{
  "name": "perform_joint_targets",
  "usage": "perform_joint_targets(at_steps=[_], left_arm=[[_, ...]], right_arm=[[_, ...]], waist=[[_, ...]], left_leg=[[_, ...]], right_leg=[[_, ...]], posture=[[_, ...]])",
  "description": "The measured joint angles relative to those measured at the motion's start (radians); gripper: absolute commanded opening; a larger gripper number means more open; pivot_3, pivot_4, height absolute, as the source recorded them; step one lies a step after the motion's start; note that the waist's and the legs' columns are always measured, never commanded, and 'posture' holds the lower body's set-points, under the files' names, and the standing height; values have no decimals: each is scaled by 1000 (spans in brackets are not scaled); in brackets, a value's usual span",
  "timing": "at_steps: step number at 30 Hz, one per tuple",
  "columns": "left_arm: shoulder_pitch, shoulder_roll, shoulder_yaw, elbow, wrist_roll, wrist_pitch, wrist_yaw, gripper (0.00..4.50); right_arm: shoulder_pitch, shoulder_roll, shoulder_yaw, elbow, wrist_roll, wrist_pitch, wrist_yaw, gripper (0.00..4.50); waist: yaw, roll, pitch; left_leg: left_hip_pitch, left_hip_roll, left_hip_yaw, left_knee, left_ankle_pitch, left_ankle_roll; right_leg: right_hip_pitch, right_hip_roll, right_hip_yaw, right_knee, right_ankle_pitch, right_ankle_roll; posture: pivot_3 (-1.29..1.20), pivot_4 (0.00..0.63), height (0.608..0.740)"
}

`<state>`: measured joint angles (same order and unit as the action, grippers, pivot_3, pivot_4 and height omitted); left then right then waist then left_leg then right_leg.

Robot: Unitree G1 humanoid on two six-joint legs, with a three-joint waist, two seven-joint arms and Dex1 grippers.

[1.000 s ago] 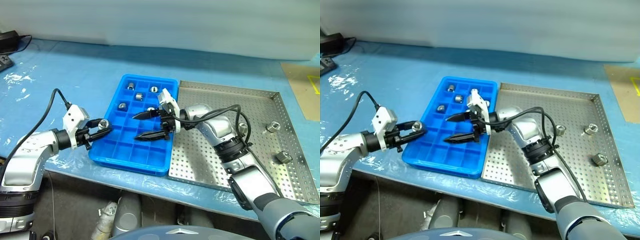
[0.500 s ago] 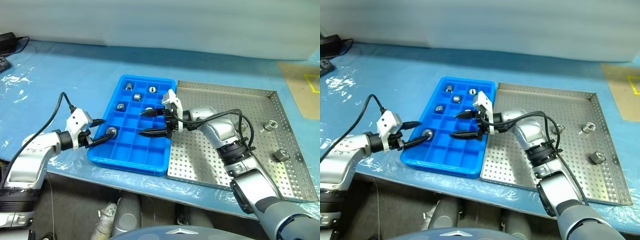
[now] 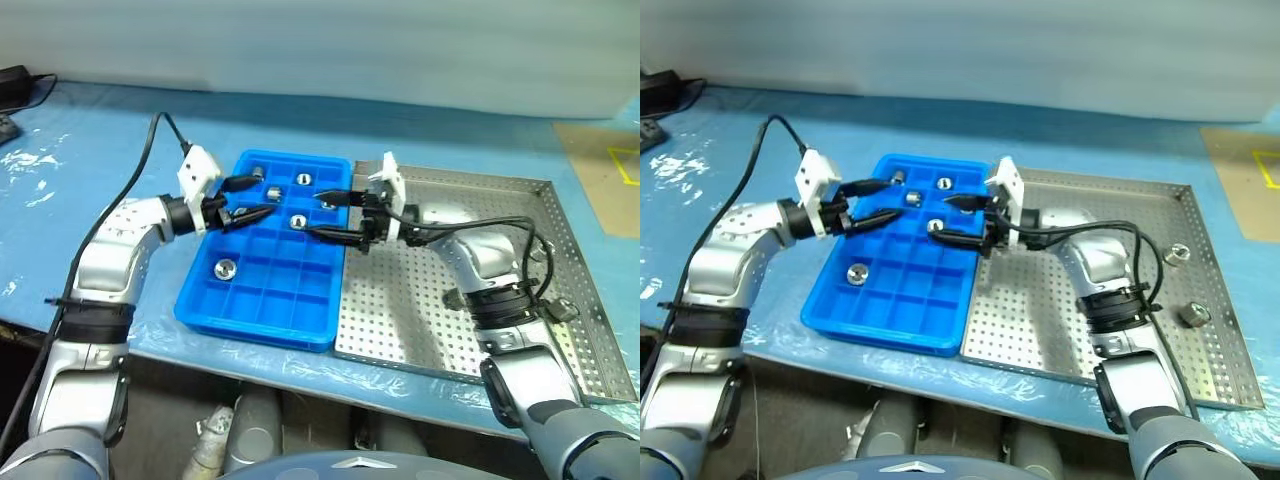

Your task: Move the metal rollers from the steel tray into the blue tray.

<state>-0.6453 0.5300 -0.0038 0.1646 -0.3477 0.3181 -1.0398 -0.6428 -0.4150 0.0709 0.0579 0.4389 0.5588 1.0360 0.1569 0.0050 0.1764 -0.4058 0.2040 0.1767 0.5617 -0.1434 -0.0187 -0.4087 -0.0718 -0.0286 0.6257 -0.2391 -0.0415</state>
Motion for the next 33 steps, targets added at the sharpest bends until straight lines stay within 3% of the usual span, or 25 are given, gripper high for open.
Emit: perform_joint_targets(at_steps=[10, 16, 24, 33], left_arm=[[-410, -253, -185, 729, 238, -399, -80, 3333], [-604, -330, -227, 1031, 363, -535, -130, 3333], [-637, -454, -196, 1098, 368, -592, -271, 3333], [-586, -611, -212, 1105, 419, -649, -242, 3333]], right_arm=[[281, -64, -152, -324, 57, 113, -214, 4500], [427, -53, -214, -495, 94, 154, -353, 4500], [520, -46, -265, -588, 123, 164, -474, 4500], [592, -71, -439, -703, 199, 175, -586, 4500]], waist=[[-80, -1, 0], [-133, -1, 0], [-159, -1, 0], [-194, -1, 0]], left_leg=[[-1, -4, 0, 2, -2, 4], [1, -5, 0, 1, -3, 6], [1, -6, 1, 5, -7, 14], [0, -5, 3, 11, -11, 24]], right_leg=[[1, 1, 1, -2, 4, 6], [3, 2, 3, -5, 4, 7], [5, -1, 3, -6, 2, 4], [8, -3, 5, -10, 3, 5]], posture=[[-348, 150, 740], [-482, 150, 740], [-559, 150, 740], [-694, 150, 740]])
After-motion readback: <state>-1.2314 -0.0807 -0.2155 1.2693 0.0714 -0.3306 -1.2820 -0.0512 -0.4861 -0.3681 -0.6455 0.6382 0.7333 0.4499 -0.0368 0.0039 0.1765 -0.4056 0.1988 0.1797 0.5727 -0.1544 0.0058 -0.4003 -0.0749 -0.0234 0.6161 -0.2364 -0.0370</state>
